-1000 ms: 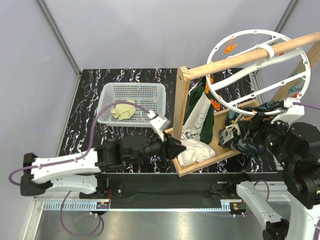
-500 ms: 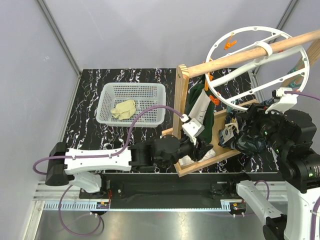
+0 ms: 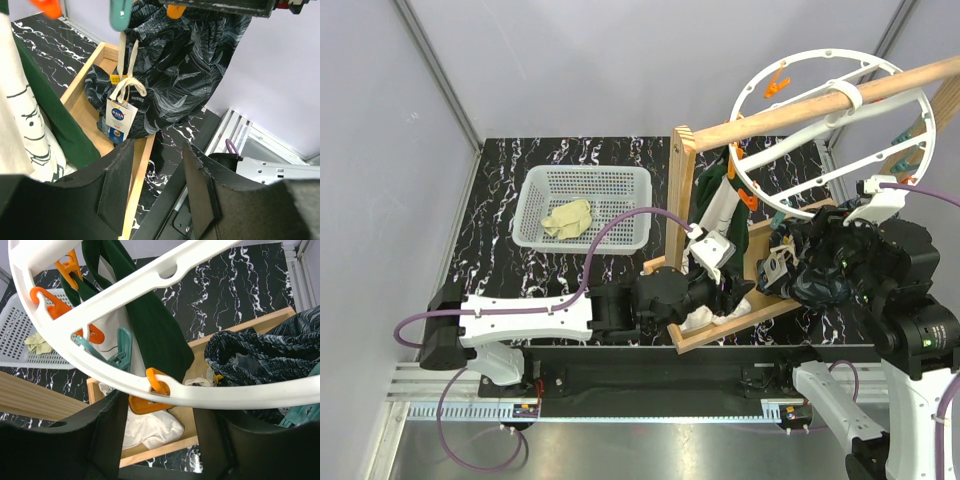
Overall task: Clip the socks to the hanger
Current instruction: Open the clamp at the hanger.
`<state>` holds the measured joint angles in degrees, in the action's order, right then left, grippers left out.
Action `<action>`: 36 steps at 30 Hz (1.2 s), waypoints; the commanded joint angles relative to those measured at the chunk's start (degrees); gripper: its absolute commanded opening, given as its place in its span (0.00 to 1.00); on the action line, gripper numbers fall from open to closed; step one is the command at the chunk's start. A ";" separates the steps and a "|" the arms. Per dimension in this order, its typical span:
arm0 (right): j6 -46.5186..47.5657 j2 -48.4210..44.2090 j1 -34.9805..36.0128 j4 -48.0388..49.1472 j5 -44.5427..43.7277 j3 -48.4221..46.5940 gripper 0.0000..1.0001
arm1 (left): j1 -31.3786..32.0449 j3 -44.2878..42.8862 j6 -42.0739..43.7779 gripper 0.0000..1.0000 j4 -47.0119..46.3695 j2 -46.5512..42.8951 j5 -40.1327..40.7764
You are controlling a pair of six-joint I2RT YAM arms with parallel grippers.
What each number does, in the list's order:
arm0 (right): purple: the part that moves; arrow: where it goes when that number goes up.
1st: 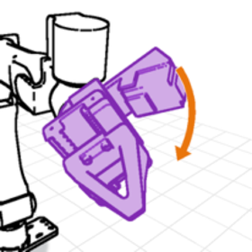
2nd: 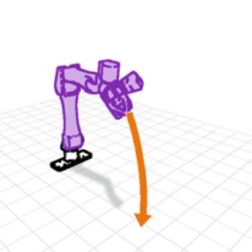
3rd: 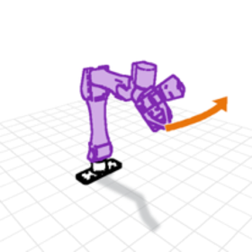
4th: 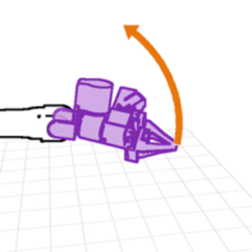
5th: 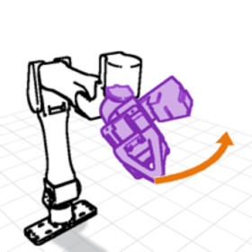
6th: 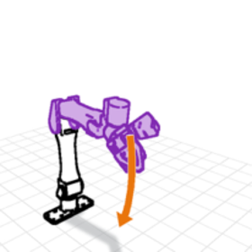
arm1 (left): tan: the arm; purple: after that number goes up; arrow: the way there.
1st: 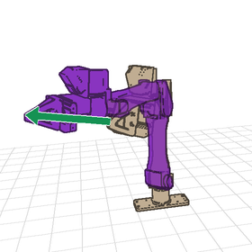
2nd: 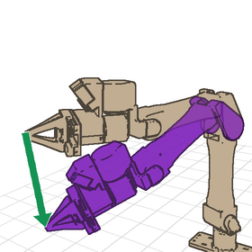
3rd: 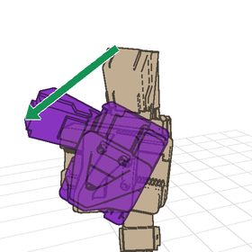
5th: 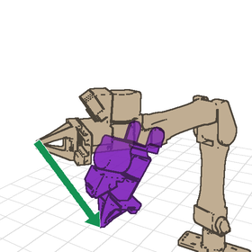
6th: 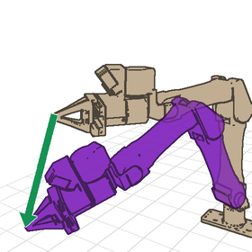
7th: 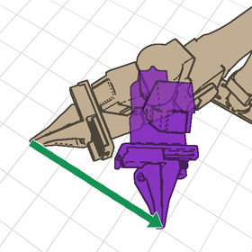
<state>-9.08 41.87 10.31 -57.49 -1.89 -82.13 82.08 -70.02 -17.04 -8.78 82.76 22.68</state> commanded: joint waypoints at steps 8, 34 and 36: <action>-0.41 -1.44 -0.37 9.07 0.31 1.36 0.39 | 0.18 1.73 -2.21 0.49 -2.65 -4.01 2.37; -17.64 7.09 -0.20 -9.22 1.71 -7.87 0.00 | -4.83 -6.10 -4.50 0.56 4.73 -5.14 -16.17; -17.73 6.65 -0.29 -8.43 1.72 -7.17 0.00 | -4.83 -4.61 -4.15 0.55 5.35 -6.90 -17.22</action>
<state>-24.82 48.40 10.31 -64.58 -1.89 -88.53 77.08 -76.01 -21.54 -2.46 80.66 9.50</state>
